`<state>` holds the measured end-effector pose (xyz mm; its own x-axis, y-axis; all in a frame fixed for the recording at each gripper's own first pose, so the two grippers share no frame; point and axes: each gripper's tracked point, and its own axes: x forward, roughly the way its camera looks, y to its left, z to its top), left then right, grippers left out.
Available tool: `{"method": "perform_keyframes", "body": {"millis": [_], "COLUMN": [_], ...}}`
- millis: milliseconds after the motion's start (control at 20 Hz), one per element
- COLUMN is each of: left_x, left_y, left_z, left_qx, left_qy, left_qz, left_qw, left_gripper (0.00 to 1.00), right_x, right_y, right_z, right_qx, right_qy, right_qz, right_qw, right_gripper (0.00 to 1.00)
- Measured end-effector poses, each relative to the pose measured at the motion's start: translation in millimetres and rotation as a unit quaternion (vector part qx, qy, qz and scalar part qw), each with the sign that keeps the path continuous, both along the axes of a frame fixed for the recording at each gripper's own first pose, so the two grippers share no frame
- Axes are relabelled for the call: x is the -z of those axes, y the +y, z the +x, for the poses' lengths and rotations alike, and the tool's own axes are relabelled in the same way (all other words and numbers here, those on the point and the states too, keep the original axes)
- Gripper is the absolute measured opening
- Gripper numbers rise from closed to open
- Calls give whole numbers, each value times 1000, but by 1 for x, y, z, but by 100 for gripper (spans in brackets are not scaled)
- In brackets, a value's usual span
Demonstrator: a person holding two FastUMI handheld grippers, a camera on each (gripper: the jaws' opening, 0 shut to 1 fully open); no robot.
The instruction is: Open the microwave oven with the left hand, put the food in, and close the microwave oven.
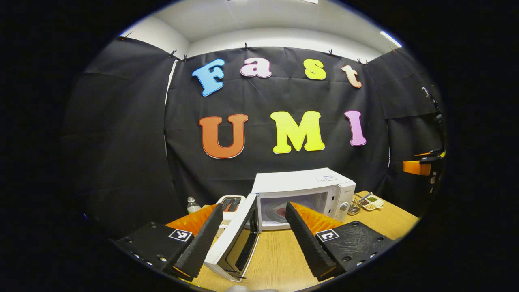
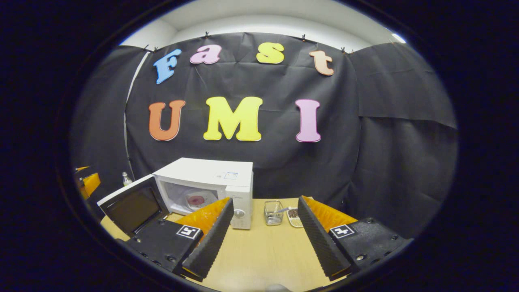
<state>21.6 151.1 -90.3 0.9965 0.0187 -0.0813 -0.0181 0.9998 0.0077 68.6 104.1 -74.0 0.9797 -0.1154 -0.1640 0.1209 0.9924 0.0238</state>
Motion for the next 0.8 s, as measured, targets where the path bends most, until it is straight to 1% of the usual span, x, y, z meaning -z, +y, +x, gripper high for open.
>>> {"method": "perform_keyframes", "body": {"millis": [50, 100, 150, 200, 250, 300, 350, 400, 450, 500, 550, 600, 750, 800], "left_x": [-1, -2, -1, 1, 0, 1, 0, 0, 7, 11, 11, 13, 29, 34], "left_y": [0, 0, 1, 0, 4, 5, 12, 21, 26, 29, 34, 37, 76, 89], "left_z": [0, 0, 0, 2, 0, 0, -1, -3, -3, -10, -7, -8, -10, -13], "left_qx": [1, 0, -1, 4, 1, 2, -10, -25, -29, -31, -30, -27, -59, -70], "left_qy": [-1, -3, -4, -4, -6, -8, -15, -16, -12, -15, -14, -13, -5, -3], "left_qz": [-1, -1, -1, -4, -4, -2, 7, 17, 23, 24, 24, 25, 48, 49], "left_qw": [1000, 1000, 1000, 1000, 1000, 1000, 1000, 999, 999, 999, 999, 999, 997, 996], "left_gripper": [95, 84, 90, 86, 94, 65, 36, 9, 8, 0, 0, 0, 0, 0], "right_x": [0, 1, 0, 1, 1, 2, 3, 3, 6, 7, 8, 8, 11, 11], "right_y": [-1, 1, 3, 4, 7, 8, 9, 10, 11, 11, 11, 11, 13, 13], "right_z": [-4, -6, -7, -6, -6, -6, -8, -7, -10, -11, -13, -14, -16, -17], "right_qx": [-1, -2, -4, -8, -11, -12, -13, -13, -13, -12, -13, -13, -12, -12], "right_qy": [2, 4, 6, 8, 10, 11, 13, 16, 19, 23, 25, 26, 33, 35], "right_qz": [5, 10, 11, 11, 9, 8, 9, 13, 17, 18, 18, 17, 16, 16], "right_qw": [1000, 1000, 1000, 1000, 1000, 1000, 1000, 1000, 1000, 1000, 999, 999, 999, 999], "right_gripper": [92, 100, 100, 92, 92, 92, 92, 92, 100, 100, 100, 92, 92, 92]}}
